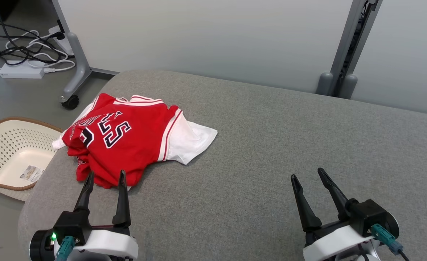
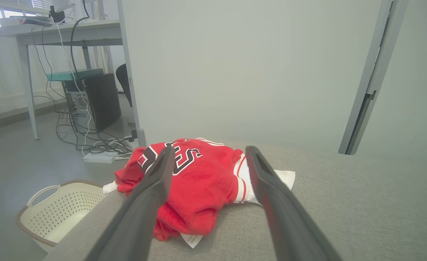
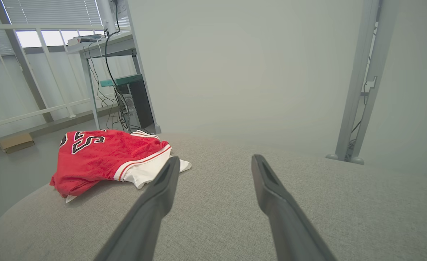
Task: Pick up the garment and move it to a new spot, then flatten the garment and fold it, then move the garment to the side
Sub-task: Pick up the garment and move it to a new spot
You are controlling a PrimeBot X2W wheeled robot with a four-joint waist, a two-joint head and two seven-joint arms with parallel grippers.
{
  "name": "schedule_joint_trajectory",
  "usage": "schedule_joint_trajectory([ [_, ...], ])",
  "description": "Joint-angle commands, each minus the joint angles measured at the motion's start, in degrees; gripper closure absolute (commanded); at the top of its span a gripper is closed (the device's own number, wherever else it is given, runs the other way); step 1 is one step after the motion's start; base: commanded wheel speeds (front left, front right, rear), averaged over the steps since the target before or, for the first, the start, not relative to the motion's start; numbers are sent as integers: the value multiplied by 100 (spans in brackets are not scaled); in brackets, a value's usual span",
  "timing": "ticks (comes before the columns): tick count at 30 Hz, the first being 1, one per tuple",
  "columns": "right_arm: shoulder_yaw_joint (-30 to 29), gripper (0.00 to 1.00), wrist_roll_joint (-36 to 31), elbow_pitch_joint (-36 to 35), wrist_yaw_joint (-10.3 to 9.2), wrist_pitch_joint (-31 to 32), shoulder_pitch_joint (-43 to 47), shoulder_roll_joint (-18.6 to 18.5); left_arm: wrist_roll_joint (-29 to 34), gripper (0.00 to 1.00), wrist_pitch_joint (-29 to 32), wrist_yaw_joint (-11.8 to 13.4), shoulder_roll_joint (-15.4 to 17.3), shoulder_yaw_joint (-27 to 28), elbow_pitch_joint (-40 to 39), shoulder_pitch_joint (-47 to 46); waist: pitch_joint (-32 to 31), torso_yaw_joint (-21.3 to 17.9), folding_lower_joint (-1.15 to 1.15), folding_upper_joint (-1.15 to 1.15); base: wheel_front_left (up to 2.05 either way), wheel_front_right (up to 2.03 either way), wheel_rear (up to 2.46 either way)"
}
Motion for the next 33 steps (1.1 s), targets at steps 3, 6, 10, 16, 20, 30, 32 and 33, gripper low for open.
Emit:
schedule_joint_trajectory([
  [3,30,0,1,12,12,-28,38,-50,-47,0,-28,30,21,58,-20,58,-3,9,0,0,0,0,0],
  [6,29,0,-34,20,12,-28,5,-50,-96,0,-28,58,20,71,-7,-1,28,-32,0,0,0,0,0],
  [10,15,0,-83,23,12,-28,-84,-50,-142,0,-28,51,21,81,57,-195,164,-115,0,0,0,0,0],
  [16,-37,0,-164,1,13,-28,-217,-66,-134,0,-23,33,20,84,264,-645,492,-230,0,0,0,0,0],
  [20,-40,0,-180,-28,13,-28,-361,-106,-103,0,-21,-7,21,118,598,-1139,802,-338,0,0,0,0,0],
  [30,-12,0,-165,-99,13,-28,-835,-319,-107,0,-20,-115,23,185,2003,-2830,1622,-619,0,0,0,0,0],
  [32,-10,0,-164,-116,13,-28,-922,-349,-154,0,-20,-151,28,222,2347,-3157,1754,-684,0,0,0,0,0],
  [33,-13,0,-164,-126,13,-28,-966,-359,-179,0,-20,-191,36,235,2570,-3307,1814,-717,0,0,0,0,0],
])
